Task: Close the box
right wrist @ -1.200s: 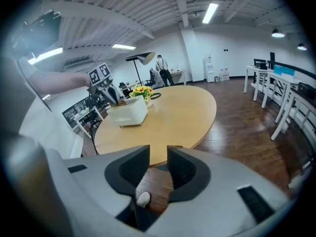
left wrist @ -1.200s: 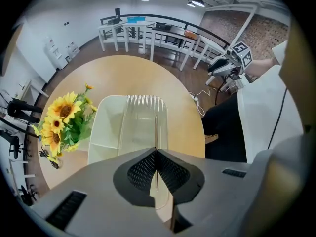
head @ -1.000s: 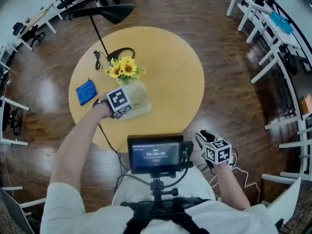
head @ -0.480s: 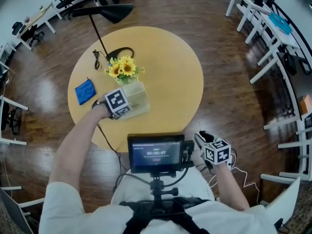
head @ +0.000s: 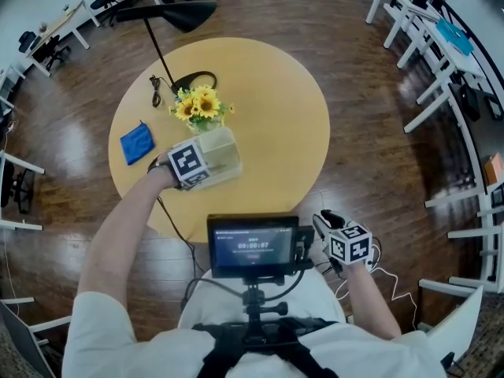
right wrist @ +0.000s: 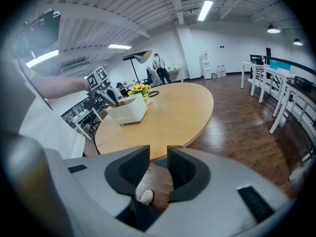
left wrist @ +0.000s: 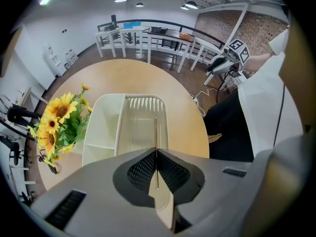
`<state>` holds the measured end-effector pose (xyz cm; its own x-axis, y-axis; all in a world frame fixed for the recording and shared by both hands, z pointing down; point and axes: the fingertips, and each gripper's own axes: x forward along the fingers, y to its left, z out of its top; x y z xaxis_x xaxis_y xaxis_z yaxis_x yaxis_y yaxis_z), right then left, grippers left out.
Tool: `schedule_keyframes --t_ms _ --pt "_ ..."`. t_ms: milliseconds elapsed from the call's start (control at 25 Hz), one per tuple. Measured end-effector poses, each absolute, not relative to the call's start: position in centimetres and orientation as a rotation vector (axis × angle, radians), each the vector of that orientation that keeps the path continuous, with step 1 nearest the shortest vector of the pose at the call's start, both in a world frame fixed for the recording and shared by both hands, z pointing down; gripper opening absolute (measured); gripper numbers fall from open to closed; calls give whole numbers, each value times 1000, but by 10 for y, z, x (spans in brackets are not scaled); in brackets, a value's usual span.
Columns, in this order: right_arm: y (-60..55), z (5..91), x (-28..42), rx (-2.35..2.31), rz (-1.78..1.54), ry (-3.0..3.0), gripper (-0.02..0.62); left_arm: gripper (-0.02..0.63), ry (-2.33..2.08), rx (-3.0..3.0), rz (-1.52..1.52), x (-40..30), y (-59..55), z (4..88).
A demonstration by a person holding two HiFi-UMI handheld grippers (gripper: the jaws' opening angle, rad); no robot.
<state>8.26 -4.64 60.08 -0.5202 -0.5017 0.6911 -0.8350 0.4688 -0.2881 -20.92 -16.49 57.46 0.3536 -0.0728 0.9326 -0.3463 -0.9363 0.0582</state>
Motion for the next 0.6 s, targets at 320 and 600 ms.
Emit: schedule_keyframes --t_ms 320,600 --pt "-50 596 69 1031 810 -2208 117 135 -500 2384 1571 -227 -164 556" --pt "-54 600 54 882 765 -2225 117 133 -1019 2319 1280 -279 -142 509"
